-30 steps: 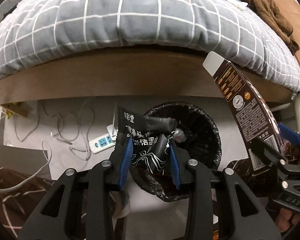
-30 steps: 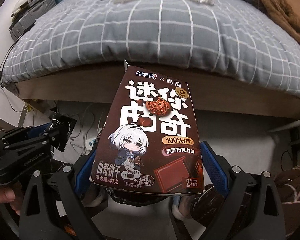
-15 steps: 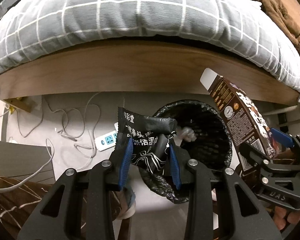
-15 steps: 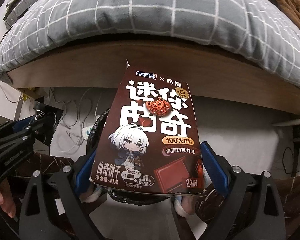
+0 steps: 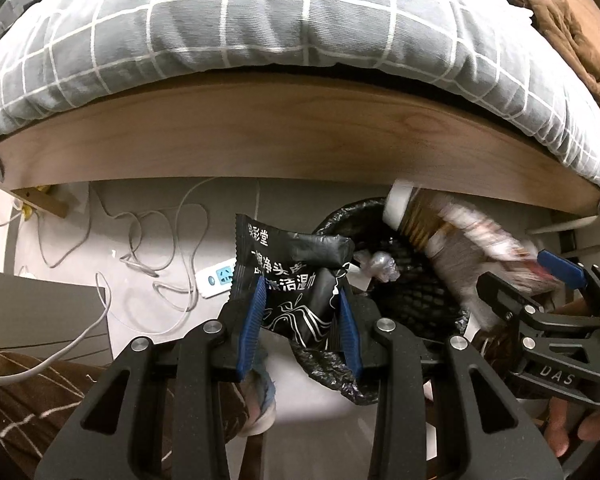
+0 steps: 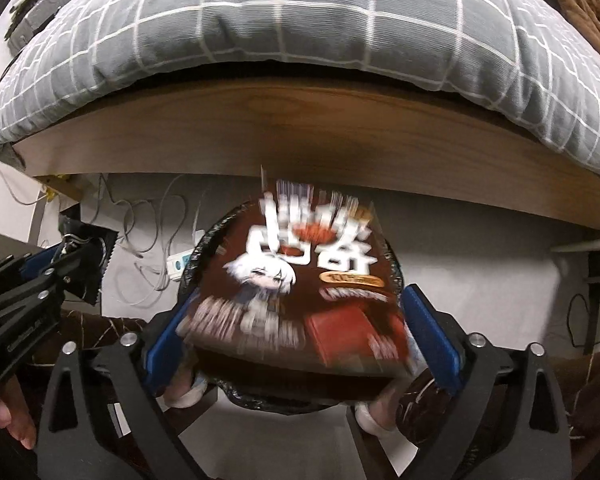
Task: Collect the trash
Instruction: 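Open the right tool to drop the brown cookie box into the bin, then open the left tool to drop the black packet into the bin, then raise both open tools back toward the remaining trash on the bed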
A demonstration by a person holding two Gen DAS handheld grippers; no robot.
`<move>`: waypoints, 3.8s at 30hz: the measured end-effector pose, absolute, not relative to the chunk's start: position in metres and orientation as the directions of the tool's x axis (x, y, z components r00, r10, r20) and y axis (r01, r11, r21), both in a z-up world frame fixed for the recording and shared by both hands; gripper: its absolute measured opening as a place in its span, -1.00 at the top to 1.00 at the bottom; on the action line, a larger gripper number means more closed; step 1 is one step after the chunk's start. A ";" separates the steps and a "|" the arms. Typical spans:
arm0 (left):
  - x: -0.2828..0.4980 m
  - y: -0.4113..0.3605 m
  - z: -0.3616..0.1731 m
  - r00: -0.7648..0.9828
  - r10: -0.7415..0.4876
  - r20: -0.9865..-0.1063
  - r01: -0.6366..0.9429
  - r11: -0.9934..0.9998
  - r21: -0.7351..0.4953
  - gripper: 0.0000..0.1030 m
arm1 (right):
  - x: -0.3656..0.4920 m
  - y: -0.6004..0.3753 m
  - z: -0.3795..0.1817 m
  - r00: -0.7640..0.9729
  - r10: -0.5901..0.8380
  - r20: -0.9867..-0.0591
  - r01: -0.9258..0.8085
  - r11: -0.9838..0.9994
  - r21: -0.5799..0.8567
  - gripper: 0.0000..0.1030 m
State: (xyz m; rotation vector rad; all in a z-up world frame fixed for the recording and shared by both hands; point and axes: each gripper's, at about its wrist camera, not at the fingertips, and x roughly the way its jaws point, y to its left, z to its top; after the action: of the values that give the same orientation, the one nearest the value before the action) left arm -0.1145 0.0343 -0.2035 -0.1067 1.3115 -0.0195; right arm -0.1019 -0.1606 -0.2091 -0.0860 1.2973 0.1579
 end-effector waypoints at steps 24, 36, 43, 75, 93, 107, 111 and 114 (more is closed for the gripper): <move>-0.094 -0.068 -0.210 0.220 -0.155 -0.963 0.157 0.980 -0.122 0.34 | -0.102 -0.252 -0.209 0.290 -0.026 -0.957 0.034 0.999 -0.017 -0.85; -0.097 -0.083 -0.215 0.242 -0.132 -0.961 0.173 0.981 -0.091 -0.08 | -0.103 -0.273 -0.207 0.306 -0.032 -0.951 0.079 0.997 -0.008 -0.85; -0.096 -0.071 -0.210 0.276 -0.100 -0.956 0.141 0.988 -0.063 -0.40 | -0.103 -0.263 -0.197 0.345 -0.027 -0.938 0.054 0.999 -0.009 -0.85; -0.081 -0.051 -0.106 0.521 -0.096 -0.848 0.098 0.994 -0.052 -0.89 | -0.091 -0.255 -0.091 0.640 -0.030 -0.767 0.003 0.999 -0.037 -0.85; -0.039 -0.052 -0.077 0.584 -0.100 -0.806 0.099 0.994 -0.051 -0.89 | -0.059 -0.260 -0.059 0.706 -0.028 -0.708 0.002 0.999 -0.038 -0.85; 0.019 -0.055 -0.065 0.608 -0.104 -0.787 0.095 0.994 -0.058 -0.89 | -0.003 -0.262 -0.047 0.720 -0.041 -0.693 0.006 0.999 -0.052 -0.85; 0.038 -0.055 -0.062 0.615 -0.104 -0.782 0.091 0.994 -0.061 -0.89 | 0.015 -0.262 -0.045 0.718 -0.039 -0.695 0.008 0.999 -0.048 -0.85; 0.054 -0.054 -0.062 0.614 -0.106 -0.782 0.091 0.994 -0.063 -0.89 | 0.029 -0.261 -0.047 0.710 -0.044 -0.703 0.009 0.999 -0.053 -0.85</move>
State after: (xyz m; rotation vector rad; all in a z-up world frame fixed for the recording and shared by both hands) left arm 0.0538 -0.0540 -0.0622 -0.0181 0.9024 -0.1134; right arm 0.0288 -0.2611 -0.0468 -0.0472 0.7814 -0.0292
